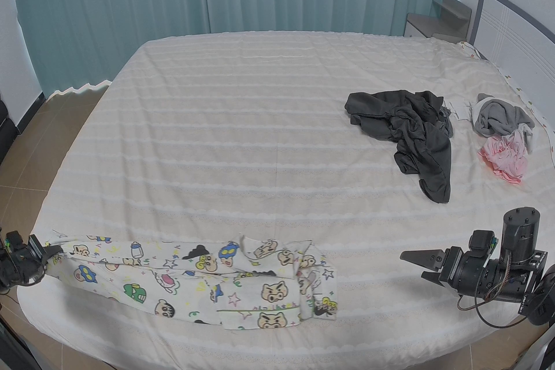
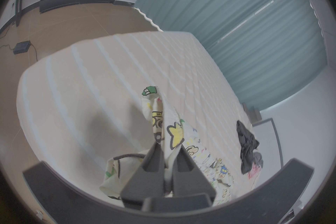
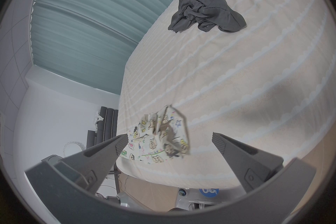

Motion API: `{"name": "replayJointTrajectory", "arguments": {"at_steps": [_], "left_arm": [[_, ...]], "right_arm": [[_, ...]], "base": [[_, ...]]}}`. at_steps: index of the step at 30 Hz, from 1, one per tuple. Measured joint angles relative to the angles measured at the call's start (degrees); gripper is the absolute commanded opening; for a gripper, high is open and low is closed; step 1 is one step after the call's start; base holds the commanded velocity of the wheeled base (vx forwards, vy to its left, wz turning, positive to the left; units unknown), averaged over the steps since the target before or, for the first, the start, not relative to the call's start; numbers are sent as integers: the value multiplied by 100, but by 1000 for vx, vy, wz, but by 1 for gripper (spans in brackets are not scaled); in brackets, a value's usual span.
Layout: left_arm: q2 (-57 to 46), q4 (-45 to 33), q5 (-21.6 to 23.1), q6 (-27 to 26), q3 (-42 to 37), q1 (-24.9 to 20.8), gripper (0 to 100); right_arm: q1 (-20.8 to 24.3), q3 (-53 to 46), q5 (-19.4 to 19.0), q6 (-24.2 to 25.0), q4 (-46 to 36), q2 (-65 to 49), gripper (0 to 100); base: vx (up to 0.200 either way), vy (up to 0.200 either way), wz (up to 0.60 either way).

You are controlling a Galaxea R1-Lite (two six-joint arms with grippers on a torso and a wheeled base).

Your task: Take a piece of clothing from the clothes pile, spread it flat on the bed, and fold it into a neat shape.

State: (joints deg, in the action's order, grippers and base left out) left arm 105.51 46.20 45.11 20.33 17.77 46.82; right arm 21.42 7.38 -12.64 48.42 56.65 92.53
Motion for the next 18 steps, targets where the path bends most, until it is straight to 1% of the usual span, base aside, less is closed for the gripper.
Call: {"name": "replayJointTrajectory", "arguments": {"at_steps": [3,5,8,10,13,15,18], "left_arm": [[-35,-628,216,2,535,419,0],[-72,-1164,312,2,859,606,0],[-207,-1916,443,2,1284,791,0],[-397,-2246,490,2,1477,833,0],[-767,-2584,530,2,1615,723,0],[-1039,-2789,525,2,1635,535,0],[-1464,-3090,416,0,1596,-20,0]], "right_arm": [[0,0,0,0,0,-2,100],[0,0,0,0,1,-2,100],[0,0,0,0,1,-2,100],[0,0,0,0,1,-2,100],[0,0,0,0,1,-5,100],[0,1,2,0,1,-6,100],[0,1,0,0,1,-9,100]], "base": [[0,0,0],[0,0,0],[0,0,0],[0,0,0],[0,0,0],[0,0,0],[0,0,0]]}}
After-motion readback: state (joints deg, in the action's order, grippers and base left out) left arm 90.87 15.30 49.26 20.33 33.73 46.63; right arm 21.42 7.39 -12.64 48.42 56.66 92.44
